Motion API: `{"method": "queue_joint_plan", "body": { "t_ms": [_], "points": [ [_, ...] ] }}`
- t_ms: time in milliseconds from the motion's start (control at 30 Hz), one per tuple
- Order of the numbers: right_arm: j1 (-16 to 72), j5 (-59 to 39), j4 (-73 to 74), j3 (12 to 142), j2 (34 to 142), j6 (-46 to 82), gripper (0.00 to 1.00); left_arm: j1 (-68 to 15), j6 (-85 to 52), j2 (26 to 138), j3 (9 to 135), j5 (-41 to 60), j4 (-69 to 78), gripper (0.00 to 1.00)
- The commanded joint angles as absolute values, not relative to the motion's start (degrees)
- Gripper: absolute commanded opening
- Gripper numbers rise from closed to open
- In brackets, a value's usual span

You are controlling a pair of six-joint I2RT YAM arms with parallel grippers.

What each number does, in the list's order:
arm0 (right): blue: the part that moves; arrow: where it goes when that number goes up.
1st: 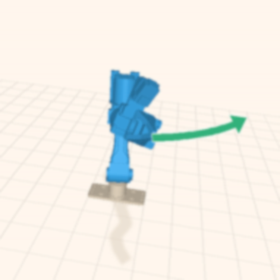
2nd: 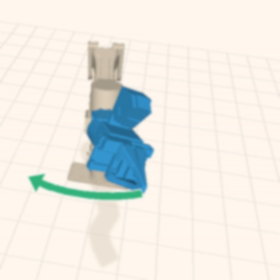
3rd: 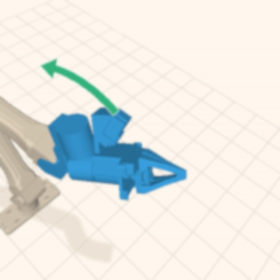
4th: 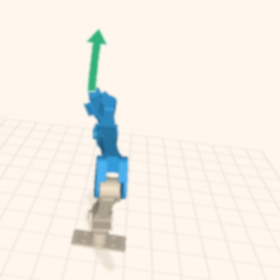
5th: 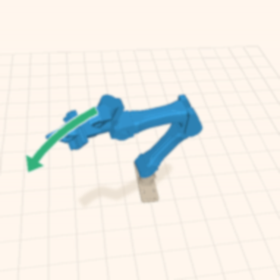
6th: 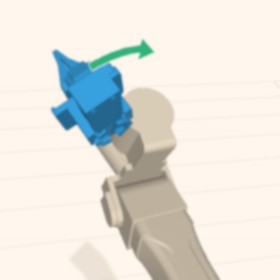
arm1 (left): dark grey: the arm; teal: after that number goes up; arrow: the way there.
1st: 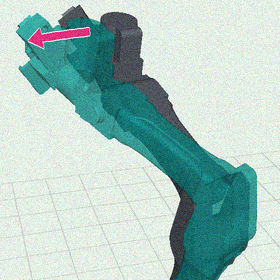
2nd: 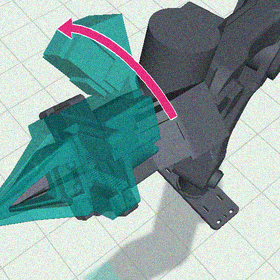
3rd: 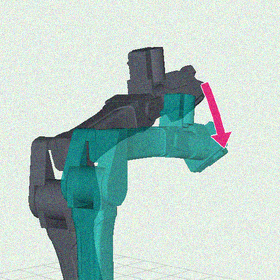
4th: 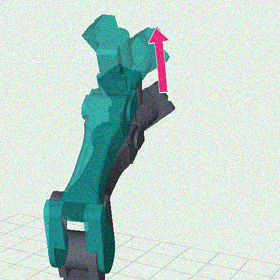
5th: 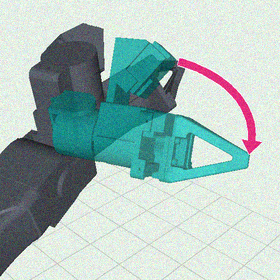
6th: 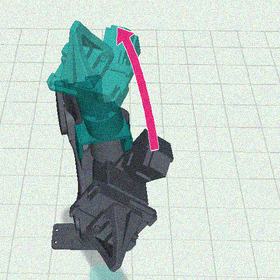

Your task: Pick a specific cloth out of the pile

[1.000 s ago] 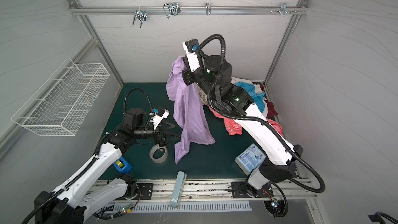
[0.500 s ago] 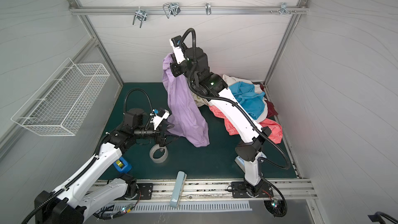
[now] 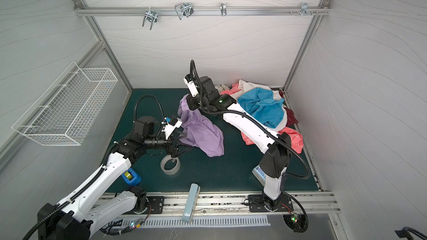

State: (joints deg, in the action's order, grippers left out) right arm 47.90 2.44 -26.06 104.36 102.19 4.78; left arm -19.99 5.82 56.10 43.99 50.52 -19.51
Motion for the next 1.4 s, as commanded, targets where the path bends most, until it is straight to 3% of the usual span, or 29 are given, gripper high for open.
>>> {"method": "queue_joint_plan", "body": {
  "t_ms": [0, 367, 700, 933, 1100, 1167, 1367],
  "points": [
    [47.64, 2.14, -29.29, 101.11, 96.48, 7.23, 0.00, -20.54, 6.62, 55.77, 44.65, 50.68, -18.81, 0.99],
    [47.71, 9.75, -41.11, 88.12, 92.76, 9.91, 0.00, -20.87, 6.40, 55.89, 44.56, 50.55, -18.51, 0.99],
    [45.57, 12.04, -46.50, 84.90, 99.10, 7.69, 0.06, -21.00, 6.46, 56.16, 44.56, 50.45, -18.72, 0.99],
    [44.18, 5.39, -43.51, 84.05, 104.69, 7.36, 0.26, -21.01, 6.85, 57.42, 44.91, 50.68, -19.51, 0.99],
    [43.86, 0.83, -42.81, 85.72, 109.07, 7.90, 0.60, -21.01, 7.08, 57.92, 45.26, 50.27, -19.91, 0.99],
    [43.85, -1.62, -41.08, 85.46, 109.91, 8.51, 0.69, -21.01, 7.12, 58.01, 45.25, 50.27, -19.87, 0.99],
    [44.35, -3.34, -39.83, 86.89, 114.42, 9.08, 0.75, -21.01, 6.90, 57.12, 45.72, 52.06, -19.98, 0.99]
  ]
}}
